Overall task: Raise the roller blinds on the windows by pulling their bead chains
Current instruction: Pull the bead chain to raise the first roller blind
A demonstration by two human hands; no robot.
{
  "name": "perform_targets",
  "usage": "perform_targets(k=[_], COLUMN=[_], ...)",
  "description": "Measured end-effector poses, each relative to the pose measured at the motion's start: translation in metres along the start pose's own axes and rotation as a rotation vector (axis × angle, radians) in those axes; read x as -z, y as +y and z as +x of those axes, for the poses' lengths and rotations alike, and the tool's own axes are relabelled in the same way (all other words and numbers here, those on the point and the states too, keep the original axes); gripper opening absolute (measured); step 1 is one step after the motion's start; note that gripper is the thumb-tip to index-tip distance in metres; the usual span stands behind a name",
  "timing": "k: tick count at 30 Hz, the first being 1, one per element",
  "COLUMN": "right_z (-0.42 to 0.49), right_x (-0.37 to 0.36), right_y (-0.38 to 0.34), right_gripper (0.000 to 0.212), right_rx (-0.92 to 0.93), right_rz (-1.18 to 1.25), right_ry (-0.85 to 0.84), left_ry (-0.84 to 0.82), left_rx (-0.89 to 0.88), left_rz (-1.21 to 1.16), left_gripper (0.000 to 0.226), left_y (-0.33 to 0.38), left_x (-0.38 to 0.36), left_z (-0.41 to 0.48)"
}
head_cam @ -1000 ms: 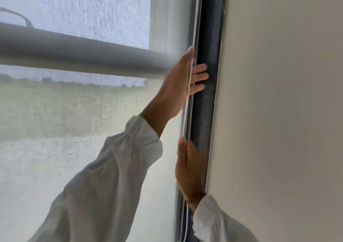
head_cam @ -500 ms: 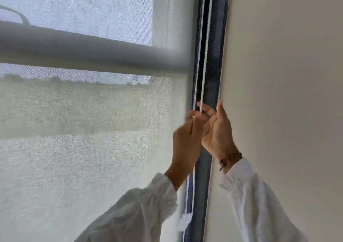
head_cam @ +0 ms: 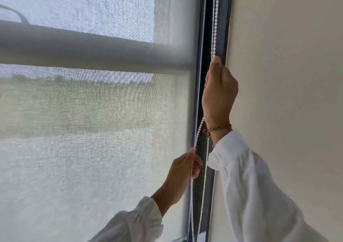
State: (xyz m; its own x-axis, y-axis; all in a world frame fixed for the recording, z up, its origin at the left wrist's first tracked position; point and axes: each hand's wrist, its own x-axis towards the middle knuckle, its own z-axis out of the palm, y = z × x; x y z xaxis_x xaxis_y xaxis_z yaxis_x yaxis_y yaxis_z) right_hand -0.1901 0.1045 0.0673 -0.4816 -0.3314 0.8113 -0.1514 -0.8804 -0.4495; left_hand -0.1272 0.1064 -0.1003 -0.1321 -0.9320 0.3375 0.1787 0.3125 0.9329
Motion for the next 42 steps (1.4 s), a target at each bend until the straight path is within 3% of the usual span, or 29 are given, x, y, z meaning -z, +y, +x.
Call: perform_targets(k=[2,6,9,13,20,23,28,33,35,37,42], right_z=[-0.009,-0.064,-0.123,-0.168,-0.127,-0.088,-0.032,0.008,0.017,0.018,-0.008], right_x=[0.007,0.029,0.044,0.054,0.042,0.038,0.041,0.032,0.028,0.022,0.007], right_y=[0.006,0.035,0.055,0.069,0.065,0.047,0.027,0.005,-0.007,-0.018,-0.031], right_gripper=[0.042,0.045,0.051,0.054,0.050,0.040,0.040,0.029,0.033,0.040,0.047], right_rx=[0.087,0.142,0.192,0.046,-0.449,-0.527,-0.521,-0.746,-0.772,-0.705,-0.209], right_rz=[-0.074,-0.221,-0.389,-0.321,0.185,0.360,0.554,0.781,0.739,0.585,0.272], right_ry=[0.010,-0.071,-0.160,-0.260,-0.333,-0.277,-0.415,-0.438,-0.460,-0.403,-0.092], left_ry=[0.017,-0.005,-0.073,-0.069,-0.113,-0.089,-0.042,-0.027,-0.025,-0.035,-0.080], left_rx=[-0.009,-0.111,-0.270,-0.394,-0.434,-0.403,-0.271,-0.107,-0.048,-0.027,0.027], left_rz=[-0.015,-0.096,-0.217,-0.109,-0.389,-0.367,-0.311,-0.254,-0.256,-0.234,-0.221], left_gripper=[0.045,0.071,0.059,0.038,0.039,0.038,0.040,0.034,0.034,0.036,0.045], left_y=[0.004,0.064,0.139,0.175,0.157,0.140,0.086,0.026,0.012,0.008,0.015], left_x=[0.008,0.009,-0.002,-0.019,-0.033,-0.032,-0.025,-0.022,-0.018,-0.014,-0.008], left_z=[0.012,0.030,0.036,0.037,0.029,0.027,0.007,-0.030,-0.040,-0.042,-0.030])
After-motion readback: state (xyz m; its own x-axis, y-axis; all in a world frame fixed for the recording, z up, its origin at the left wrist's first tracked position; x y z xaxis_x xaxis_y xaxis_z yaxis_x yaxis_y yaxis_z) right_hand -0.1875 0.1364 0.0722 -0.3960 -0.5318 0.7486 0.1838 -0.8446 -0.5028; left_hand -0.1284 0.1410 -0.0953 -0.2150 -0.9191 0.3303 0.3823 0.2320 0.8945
